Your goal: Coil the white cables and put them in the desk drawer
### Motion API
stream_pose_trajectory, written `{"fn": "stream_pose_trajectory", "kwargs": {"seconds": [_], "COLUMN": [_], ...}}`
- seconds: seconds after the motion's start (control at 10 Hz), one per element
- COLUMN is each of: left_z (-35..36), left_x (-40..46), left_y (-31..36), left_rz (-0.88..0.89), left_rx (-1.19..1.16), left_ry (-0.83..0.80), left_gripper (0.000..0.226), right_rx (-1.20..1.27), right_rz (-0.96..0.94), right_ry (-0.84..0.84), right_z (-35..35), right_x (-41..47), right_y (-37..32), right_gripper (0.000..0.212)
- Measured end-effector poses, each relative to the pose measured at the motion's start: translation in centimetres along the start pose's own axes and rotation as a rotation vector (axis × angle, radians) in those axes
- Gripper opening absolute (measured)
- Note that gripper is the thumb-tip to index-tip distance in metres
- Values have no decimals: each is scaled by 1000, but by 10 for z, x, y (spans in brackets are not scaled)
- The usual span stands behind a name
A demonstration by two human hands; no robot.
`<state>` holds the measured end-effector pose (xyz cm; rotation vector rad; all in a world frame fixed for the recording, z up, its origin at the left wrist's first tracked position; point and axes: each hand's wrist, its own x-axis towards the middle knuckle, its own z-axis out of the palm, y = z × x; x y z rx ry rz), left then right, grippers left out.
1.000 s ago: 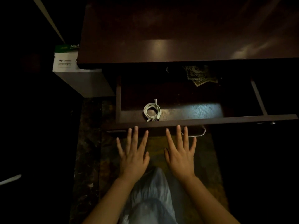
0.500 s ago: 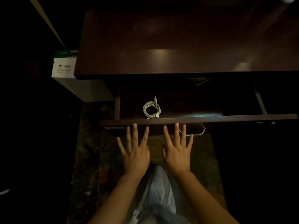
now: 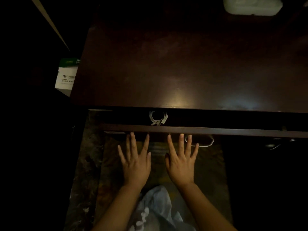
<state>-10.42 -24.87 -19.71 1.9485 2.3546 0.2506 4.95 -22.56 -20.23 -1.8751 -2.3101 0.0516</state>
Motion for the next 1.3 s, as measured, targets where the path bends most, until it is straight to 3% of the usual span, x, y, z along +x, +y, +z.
{"fn": "stream_pose_trajectory", "kwargs": {"seconds": [0.4, 0.5, 0.8, 1.1, 1.2, 1.3], "left_z": [12, 14, 11, -24, -55, -92], "left_x": [67, 79, 83, 73, 70, 73], "left_y": [-1, -2, -1, 0, 1, 0], "left_rz": [34, 65, 79, 66, 63, 74], "left_rx": [-32, 13, 45, 51, 40, -20], "left_ry": [25, 75, 24, -144, -201, -298], "left_gripper": [61, 74, 71, 67, 68, 55], "right_rx": [-49, -80, -91, -104, -97, 55], "right_rz": [5, 30, 30, 52, 57, 82], "right_ry": [31, 29, 8, -91, -130, -183], "right_z": [12, 11, 9, -25, -51, -95], "right_x": [67, 79, 82, 71, 66, 69], "right_y": [8, 8, 6, -4, -8, -15], "right_gripper": [94, 94, 95, 87, 75, 58]}}
